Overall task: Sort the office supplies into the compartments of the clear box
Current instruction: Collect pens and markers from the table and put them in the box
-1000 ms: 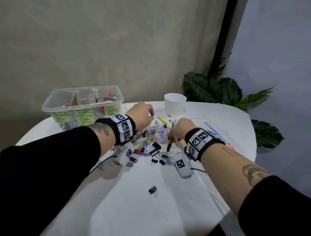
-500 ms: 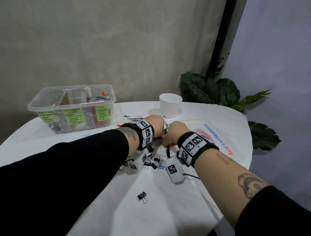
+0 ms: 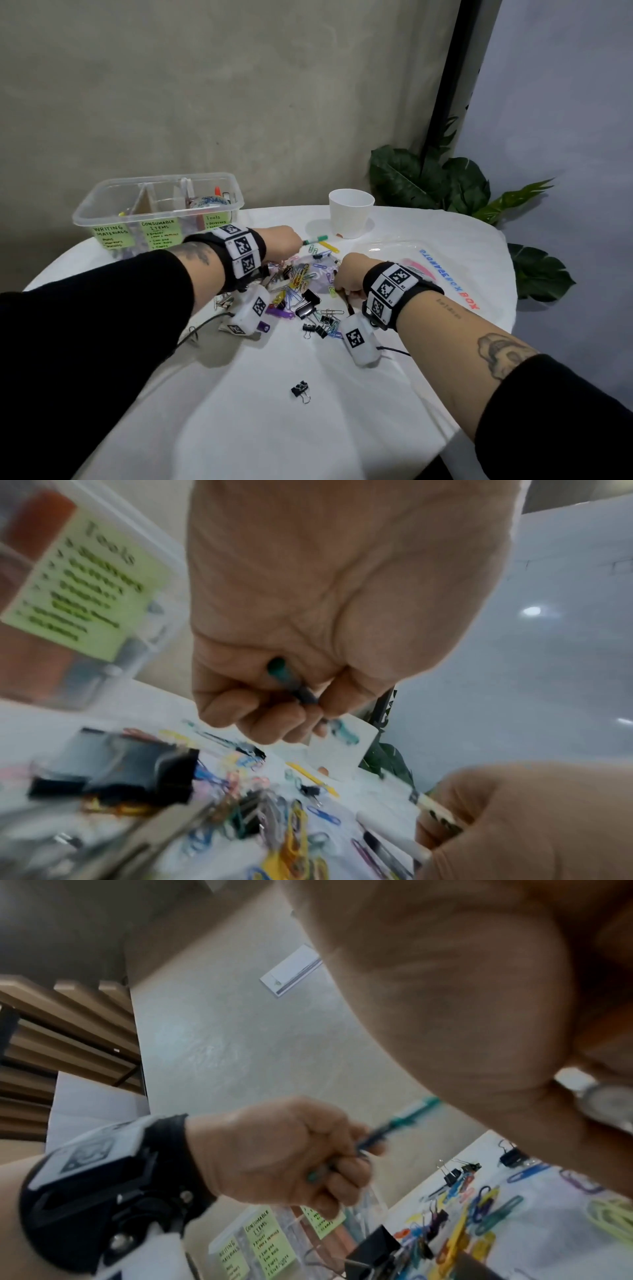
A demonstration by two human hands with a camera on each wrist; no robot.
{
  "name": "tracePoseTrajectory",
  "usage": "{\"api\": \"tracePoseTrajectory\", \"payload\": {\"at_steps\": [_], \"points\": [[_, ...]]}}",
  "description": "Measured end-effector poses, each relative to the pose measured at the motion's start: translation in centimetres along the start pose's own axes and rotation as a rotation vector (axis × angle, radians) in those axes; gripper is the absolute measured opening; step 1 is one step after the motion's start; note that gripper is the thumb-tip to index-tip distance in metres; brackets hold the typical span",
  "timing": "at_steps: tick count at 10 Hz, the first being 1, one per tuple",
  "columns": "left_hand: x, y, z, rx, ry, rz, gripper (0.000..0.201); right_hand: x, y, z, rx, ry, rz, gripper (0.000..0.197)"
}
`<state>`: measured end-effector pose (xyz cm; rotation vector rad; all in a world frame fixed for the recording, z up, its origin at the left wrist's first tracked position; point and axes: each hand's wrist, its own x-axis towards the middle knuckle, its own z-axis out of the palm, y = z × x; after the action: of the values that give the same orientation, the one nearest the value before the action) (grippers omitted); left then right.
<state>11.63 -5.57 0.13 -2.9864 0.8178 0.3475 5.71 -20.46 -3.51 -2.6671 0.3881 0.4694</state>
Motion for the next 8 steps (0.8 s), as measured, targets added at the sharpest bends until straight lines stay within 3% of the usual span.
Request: {"api": "tracePoseTrajectory", "payload": {"at_steps": [1,2,3,4,5,6,8], "points": [[-2.0,-1.9,-0.7,-0.658,0.083,-0.212,0.023,-0.5,-0.2,0.0,0.023,-0.009,-0.051,0.027],[-2.2,-3.9,-0.6,-0.934,0.067,-0.266,0.044,-1.0,-1.3,0.0,0.130,-0.027,-0.044,0.028],[-2.9,-5.1,-0.1,-1.185,0.007,-0.216,0.049,-1.3,-3.0,-0.2,0.445,-0.017,0.003,0.022],[-4.5,-5.2,0.2,-1.372,-0.137,-0.141,0.043,-1.7,-5.3,-0.4,0.783,-0.030,-0.073,0.012],[-5.5,-5.2,0.3,-1.593,-0.284,0.000,0.036,-2.4,-7.8,-0.7,0.841,-0.091,-0.224,0.015],[-6.5,-5.1,0.2,-1.753,-0.262,0.053,0.030,-3.0,-9.7,-0.9,0.772,-0.169,-0.347,0.013],[-8.3,-6.2,-1.0,-1.860,-0.077,0.122,0.025,-3.0,-12.0,-1.4,0.895,-0.245,-0.434,0.005]]}}
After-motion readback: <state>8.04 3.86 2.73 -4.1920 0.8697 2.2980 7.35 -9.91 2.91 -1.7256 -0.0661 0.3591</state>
